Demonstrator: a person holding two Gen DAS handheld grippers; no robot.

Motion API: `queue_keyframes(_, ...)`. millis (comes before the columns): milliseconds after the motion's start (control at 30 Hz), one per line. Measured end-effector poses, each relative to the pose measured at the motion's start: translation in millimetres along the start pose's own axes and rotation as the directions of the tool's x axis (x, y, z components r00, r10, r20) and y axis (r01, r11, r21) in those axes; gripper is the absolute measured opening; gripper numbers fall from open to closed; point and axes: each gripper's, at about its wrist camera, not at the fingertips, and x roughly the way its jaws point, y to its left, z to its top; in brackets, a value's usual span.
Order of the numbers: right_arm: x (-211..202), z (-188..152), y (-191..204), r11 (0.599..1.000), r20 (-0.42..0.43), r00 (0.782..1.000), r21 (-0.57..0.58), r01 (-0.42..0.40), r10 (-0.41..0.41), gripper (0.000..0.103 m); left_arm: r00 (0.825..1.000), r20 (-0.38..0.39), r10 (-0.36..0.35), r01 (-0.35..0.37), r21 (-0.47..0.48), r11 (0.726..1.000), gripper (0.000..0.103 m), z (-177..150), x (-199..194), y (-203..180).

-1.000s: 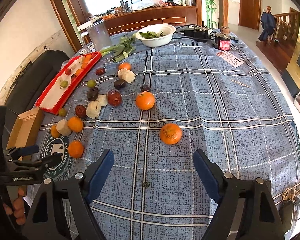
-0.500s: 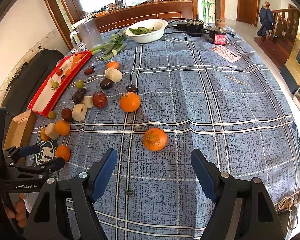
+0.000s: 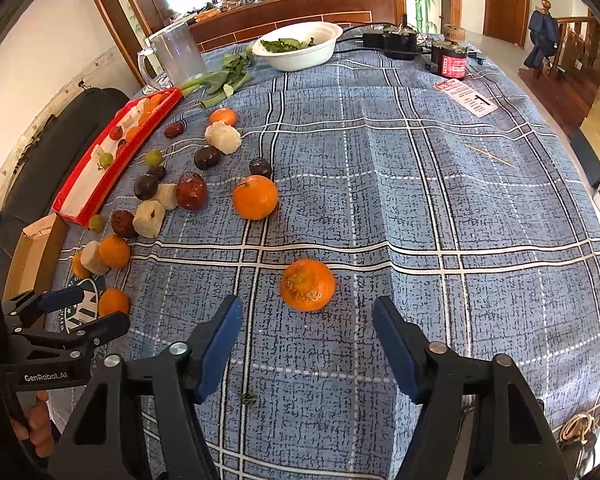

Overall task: Organize fruits
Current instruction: 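Close the right gripper on its orange while the left gripper grasps another orange, then carry both held oranges over the cardboard box with both grippers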

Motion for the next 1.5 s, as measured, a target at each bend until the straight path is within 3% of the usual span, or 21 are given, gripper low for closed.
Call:
queue_keyframes(133,18,7,4,1.0,-0.04,0.999,-0.028,0.009,-0.01,0.051,1.0,-0.023,-0.02,0.021,0.006,1.0,0.076,3,9,-6)
queue_keyframes(300,33,12,9,0.998,-0.073,0.997,-0.051,0.03,-0.034,0.048,0.999,-0.019,-0.036,0.035,-0.005,0.999,0.067,4,13,-7)
queue_keyframes(333,35,12,9,0.998,-0.078,0.996,-0.055,0.034,-0.038,0.046,0.999,-0.013,-0.04,0.04,-0.009,0.999,0.064,4,12,-5)
queue_keyframes(400,37,13,11,0.997,-0.079,0.995,-0.065,0.052,-0.057,0.041,0.999,-0.004,-0.046,0.046,-0.022,0.999,0.048,5,10,2)
queue_keyframes(533,38,15,13,0.995,-0.08,0.994,-0.075,0.061,-0.067,0.035,0.997,0.004,-0.083,0.083,-0.042,0.996,0.04,4,8,14)
queue_keyframes(600,38,15,15,0.995,-0.077,0.995,-0.079,0.065,-0.071,0.034,0.995,0.009,-0.095,0.095,-0.036,0.995,0.032,1,7,15)
queue_keyframes(1100,18,20,30,0.996,-0.045,0.999,-0.086,0.019,-0.022,0.034,0.982,0.024,-0.189,0.19,-0.082,0.978,0.032,-32,-11,43)
queue_keyframes(1300,17,25,52,0.992,-0.04,0.999,-0.126,-0.019,0.014,0.034,0.984,0.051,-0.169,0.172,-0.065,0.983,0.03,-48,-22,50)
queue_keyframes(1500,13,34,104,0.969,-0.034,0.995,-0.225,-0.1,0.094,0.034,0.979,0.143,-0.145,0.17,-0.189,0.967,0.03,-67,-57,98)
